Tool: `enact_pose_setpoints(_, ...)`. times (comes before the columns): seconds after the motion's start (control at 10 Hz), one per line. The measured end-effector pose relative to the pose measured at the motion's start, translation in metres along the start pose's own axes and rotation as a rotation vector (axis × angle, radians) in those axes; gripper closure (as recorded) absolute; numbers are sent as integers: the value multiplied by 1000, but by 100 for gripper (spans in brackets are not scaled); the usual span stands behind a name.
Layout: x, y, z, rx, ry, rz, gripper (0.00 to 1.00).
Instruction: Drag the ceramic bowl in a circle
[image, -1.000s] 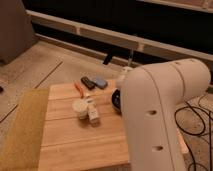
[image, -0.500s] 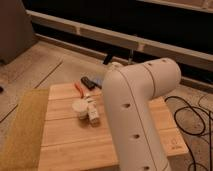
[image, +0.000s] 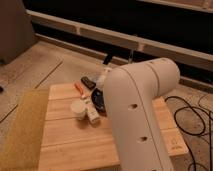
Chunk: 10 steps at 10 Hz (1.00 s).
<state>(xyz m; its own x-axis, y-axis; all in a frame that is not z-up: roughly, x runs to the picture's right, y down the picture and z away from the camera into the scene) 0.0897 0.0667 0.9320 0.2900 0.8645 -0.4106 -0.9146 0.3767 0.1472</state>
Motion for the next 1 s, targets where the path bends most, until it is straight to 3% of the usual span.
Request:
enact_pose_setpoints(0.2,26,-12,-11,-1,-12,-12,100)
enact_pose_setpoints(0.3,45,-29,-16,10,-13,0,100)
enact_pose_setpoints(0.4,50,-37,-17,17,-11,12,100)
enact_pose_setpoints(0.6,71,-78,-9,66,25,69,100)
enact_pose_setpoints(0.8,72,-109,2,121,66,121,100)
enact_pose_setpoints(1.0,39,-126,12,166,85,150,100)
